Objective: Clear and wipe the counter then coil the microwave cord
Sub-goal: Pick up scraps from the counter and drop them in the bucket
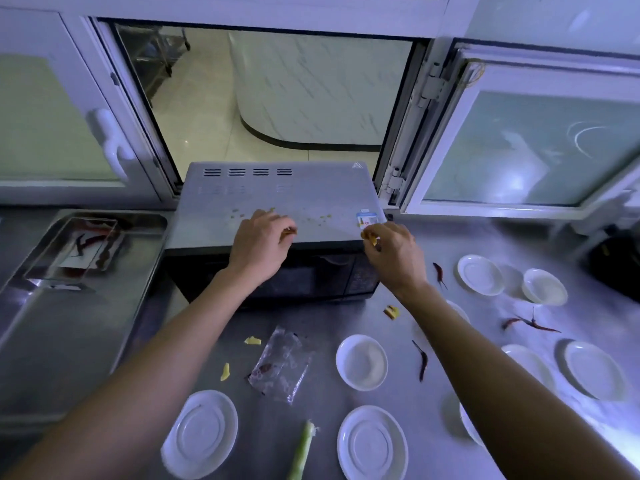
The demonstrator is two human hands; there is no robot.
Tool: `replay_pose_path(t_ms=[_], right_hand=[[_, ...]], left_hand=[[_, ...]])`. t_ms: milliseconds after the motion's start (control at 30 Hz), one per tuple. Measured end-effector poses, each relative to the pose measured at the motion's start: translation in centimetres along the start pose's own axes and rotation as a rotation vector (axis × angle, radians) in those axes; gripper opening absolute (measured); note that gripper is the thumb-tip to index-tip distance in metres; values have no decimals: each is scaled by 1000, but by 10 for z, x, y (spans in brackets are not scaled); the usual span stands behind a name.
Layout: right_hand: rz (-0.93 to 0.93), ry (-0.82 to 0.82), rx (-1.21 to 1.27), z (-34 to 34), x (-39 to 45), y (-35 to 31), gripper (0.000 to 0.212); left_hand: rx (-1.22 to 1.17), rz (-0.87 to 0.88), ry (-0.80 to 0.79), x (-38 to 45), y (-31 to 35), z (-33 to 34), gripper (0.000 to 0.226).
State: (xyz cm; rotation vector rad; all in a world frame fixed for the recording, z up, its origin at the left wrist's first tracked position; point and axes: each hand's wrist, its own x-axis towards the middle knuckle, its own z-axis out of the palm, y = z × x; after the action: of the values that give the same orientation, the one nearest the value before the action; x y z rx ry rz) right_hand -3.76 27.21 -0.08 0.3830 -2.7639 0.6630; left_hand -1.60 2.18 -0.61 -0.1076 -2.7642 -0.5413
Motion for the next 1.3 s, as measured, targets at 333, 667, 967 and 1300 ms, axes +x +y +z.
replay_pose_path(t_ms=[333,667,967,1300], right_hand=[[210,90,-31,-64,-102,85,14],[557,139,-8,-147,-304,204,12],[828,239,-67,-212,-506,282,11],[1155,280,-88,-232,-651,342,11]], left_hand=[[-93,330,-130,-20,138,57,12],[-172,507,-339,-115,323,129,10],[-178,737,-573,-239,502,194,15],[-175,964,-776,-332,627,267,14]])
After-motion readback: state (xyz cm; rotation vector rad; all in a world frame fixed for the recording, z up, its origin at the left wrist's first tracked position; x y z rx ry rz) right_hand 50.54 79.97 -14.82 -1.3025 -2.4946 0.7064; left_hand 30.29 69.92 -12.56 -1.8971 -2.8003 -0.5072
